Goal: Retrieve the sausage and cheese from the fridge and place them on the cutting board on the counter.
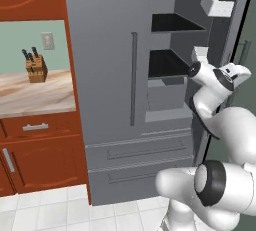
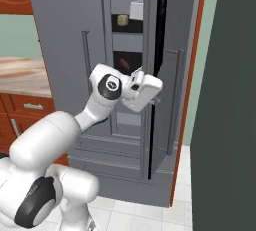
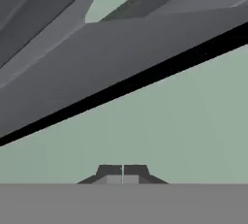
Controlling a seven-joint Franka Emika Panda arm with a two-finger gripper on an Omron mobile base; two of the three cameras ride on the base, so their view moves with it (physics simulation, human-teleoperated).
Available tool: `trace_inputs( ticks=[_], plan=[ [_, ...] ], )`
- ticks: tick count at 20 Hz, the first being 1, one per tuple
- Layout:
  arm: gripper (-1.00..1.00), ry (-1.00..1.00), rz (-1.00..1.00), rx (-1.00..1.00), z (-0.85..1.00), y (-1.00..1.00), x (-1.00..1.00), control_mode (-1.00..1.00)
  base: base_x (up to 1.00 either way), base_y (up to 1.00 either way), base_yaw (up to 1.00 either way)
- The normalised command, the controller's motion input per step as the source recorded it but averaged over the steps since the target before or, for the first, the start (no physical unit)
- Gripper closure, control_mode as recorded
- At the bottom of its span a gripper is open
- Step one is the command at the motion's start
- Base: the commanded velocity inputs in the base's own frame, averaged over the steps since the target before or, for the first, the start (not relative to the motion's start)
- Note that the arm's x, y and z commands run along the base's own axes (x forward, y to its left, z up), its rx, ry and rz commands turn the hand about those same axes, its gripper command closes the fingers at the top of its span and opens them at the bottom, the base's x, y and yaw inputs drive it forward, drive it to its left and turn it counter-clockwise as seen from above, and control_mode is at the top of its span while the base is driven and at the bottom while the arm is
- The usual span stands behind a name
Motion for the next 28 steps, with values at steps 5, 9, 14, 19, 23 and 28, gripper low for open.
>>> trace_inputs(
  ticks=[5,9,14,19,23,28],
  plan=[
    [1.0,0.04,-0.02,0.0,-0.03,-1.0,0.58,-1.0,0.0,0.0,0.0],
    [1.0,0.06,0.0,-0.03,-0.19,-0.59,0.78,-1.0,0.0,0.0,0.0],
    [1.0,-0.09,-0.07,-0.09,0.01,-0.09,0.13,-1.0,0.0,0.0,0.0],
    [1.0,-0.15,-0.06,-0.11,0.54,0.67,-0.9,-1.0,0.0,0.0,0.0],
    [1.0,-0.1,-0.02,0.0,0.97,0.98,-0.81,-1.0,0.0,0.0,0.0],
    [1.0,-0.03,0.0,-0.2,0.19,1.0,-0.17,-1.0,0.0,0.0,0.0]
  ],
)
